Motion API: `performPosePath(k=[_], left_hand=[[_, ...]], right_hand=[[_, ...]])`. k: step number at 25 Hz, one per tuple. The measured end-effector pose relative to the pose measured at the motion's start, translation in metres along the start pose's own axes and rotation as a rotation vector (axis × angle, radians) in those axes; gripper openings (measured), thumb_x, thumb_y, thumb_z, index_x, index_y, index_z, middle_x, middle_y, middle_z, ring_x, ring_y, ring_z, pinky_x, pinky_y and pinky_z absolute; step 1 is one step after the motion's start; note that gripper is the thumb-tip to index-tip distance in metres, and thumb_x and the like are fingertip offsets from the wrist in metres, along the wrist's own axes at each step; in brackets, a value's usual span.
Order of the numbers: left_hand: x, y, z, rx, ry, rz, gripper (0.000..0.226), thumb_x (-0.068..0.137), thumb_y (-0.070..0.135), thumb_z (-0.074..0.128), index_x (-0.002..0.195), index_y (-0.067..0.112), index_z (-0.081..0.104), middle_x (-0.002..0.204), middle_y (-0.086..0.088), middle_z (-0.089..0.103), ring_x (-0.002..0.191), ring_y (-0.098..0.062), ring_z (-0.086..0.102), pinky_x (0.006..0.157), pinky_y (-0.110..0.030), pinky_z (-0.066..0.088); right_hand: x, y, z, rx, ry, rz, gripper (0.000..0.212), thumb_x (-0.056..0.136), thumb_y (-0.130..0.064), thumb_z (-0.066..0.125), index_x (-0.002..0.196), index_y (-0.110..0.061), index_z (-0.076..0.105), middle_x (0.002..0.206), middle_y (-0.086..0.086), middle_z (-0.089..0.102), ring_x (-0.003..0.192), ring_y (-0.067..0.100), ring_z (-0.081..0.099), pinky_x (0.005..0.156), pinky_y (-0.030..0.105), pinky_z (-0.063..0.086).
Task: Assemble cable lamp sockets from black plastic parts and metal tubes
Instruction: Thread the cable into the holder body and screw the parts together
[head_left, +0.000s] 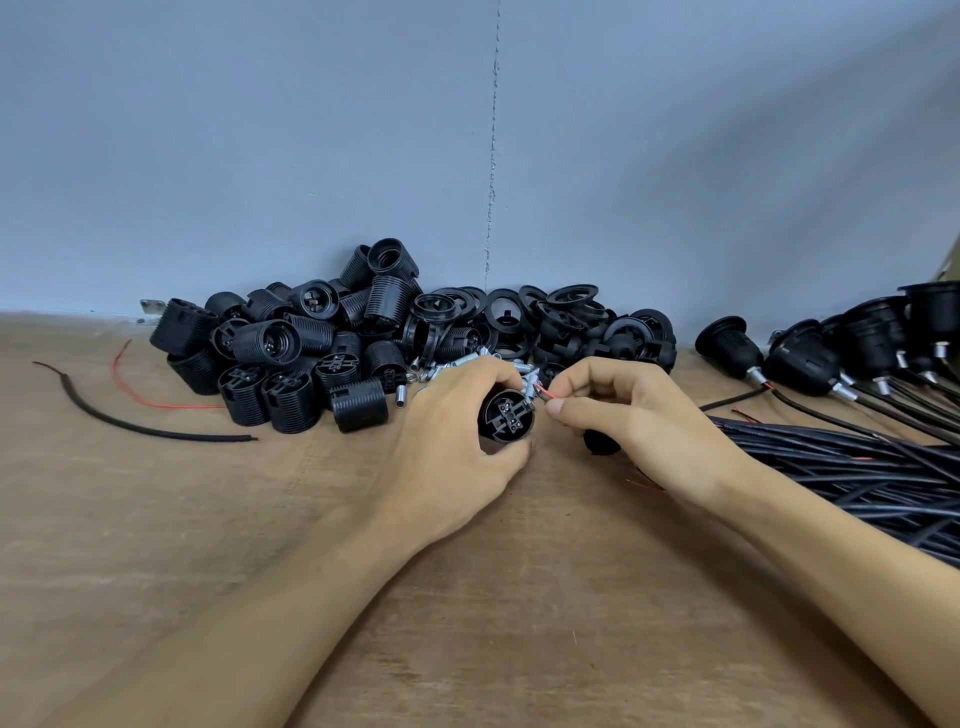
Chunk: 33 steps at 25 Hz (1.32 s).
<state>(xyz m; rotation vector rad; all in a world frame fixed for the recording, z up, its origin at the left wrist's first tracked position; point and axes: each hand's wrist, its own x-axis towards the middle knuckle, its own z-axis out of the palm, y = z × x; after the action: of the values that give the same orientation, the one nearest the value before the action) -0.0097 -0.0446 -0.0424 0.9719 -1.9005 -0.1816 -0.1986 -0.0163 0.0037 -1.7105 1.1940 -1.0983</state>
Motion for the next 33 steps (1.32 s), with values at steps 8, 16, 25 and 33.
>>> performPosePath(k=[8, 16, 25, 33], left_hand=[[-0.0004, -0.0011, 0.0006, 0.009, 0.032, 0.023, 0.037, 0.075, 0.03, 0.078, 0.104, 0.037, 0.057, 0.097, 0.029, 0.057, 0.096, 0.005, 0.053, 0.084, -0.007, 0.037], [-0.0009, 0.0058, -0.0015, -0.064, 0.029, 0.041, 0.031, 0.074, 0.04, 0.078, 0.099, 0.03, 0.063, 0.087, 0.017, 0.068, 0.084, -0.004, 0.064, 0.076, -0.023, 0.048], [-0.0016, -0.0004, 0.0018, -0.017, 0.078, 0.066, 0.038, 0.074, 0.031, 0.081, 0.103, 0.036, 0.057, 0.097, 0.03, 0.058, 0.095, 0.008, 0.054, 0.083, -0.007, 0.037], [-0.0013, 0.0011, 0.0014, -0.009, 0.056, 0.061, 0.033, 0.075, 0.04, 0.078, 0.101, 0.036, 0.058, 0.093, 0.024, 0.061, 0.093, 0.005, 0.056, 0.08, -0.011, 0.04]], right_hand=[[-0.0013, -0.0007, 0.0002, -0.008, -0.024, 0.007, 0.012, 0.093, -0.02, 0.068, 0.081, -0.018, 0.07, 0.067, -0.01, 0.059, 0.063, 0.006, 0.047, 0.059, 0.013, 0.038], [-0.0001, -0.0009, -0.0015, 0.037, -0.047, -0.013, 0.011, 0.091, -0.02, 0.071, 0.08, -0.021, 0.074, 0.072, -0.006, 0.066, 0.062, 0.005, 0.049, 0.057, 0.012, 0.039], [-0.0009, -0.002, -0.0015, 0.018, -0.121, -0.03, 0.009, 0.09, -0.014, 0.072, 0.081, -0.015, 0.075, 0.07, -0.008, 0.068, 0.062, 0.002, 0.052, 0.059, 0.01, 0.04], [-0.0007, -0.0018, -0.0012, 0.018, -0.137, -0.051, 0.012, 0.092, -0.018, 0.069, 0.082, -0.017, 0.074, 0.071, -0.009, 0.068, 0.062, 0.002, 0.052, 0.059, 0.011, 0.039]])
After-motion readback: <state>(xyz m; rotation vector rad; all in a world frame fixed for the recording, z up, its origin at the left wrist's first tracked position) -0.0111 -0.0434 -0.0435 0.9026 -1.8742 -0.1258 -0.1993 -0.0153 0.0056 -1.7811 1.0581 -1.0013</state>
